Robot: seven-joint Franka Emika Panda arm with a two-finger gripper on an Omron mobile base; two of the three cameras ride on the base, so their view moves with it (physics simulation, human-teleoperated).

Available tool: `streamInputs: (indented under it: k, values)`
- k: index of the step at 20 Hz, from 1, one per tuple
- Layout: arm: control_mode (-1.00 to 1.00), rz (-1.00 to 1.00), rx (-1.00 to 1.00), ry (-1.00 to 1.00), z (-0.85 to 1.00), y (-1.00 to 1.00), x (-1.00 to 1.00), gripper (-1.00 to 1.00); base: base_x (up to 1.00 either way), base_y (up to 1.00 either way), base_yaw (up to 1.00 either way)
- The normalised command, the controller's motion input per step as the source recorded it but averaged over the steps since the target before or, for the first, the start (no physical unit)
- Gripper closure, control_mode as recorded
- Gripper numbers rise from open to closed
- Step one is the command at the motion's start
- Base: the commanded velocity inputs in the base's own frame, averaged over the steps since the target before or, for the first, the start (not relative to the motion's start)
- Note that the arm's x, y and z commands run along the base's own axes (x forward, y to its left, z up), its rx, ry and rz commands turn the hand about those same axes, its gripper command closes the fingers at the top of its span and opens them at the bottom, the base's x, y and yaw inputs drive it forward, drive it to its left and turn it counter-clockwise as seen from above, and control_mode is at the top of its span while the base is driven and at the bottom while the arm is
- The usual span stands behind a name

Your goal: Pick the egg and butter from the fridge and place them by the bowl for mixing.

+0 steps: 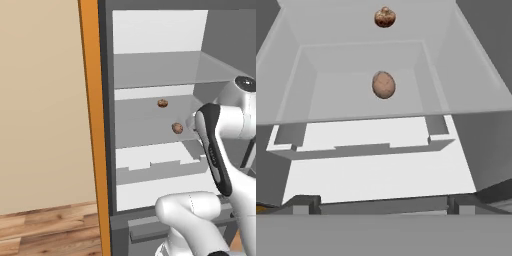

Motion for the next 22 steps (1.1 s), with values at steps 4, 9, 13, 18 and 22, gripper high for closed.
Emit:
streamInputs:
  k: [4, 9, 13, 18, 22]
  values:
    - [-1.00, 0.00, 0.00, 0.00, -0.05, -0.10, 0.56, -1.00, 0.00, 0.00, 0.00]
    - [-1.00, 0.00, 0.00, 0.00, -0.15, -0.11, 0.54, -1.00, 0.00, 0.00, 0.00]
    - [-1.00, 0.00, 0.00, 0.00, -0.23, -0.05, 0.50, -1.00, 0.00, 0.00, 0.00]
    - [-1.00, 0.00, 0.00, 0.00, -0.34, 0.00, 0.48, -1.00, 0.00, 0.00, 0.00]
    - [-1.00, 0.00, 0.00, 0.00, -0.39, 0.00, 0.53, -1.00, 0.00, 0.00, 0.00]
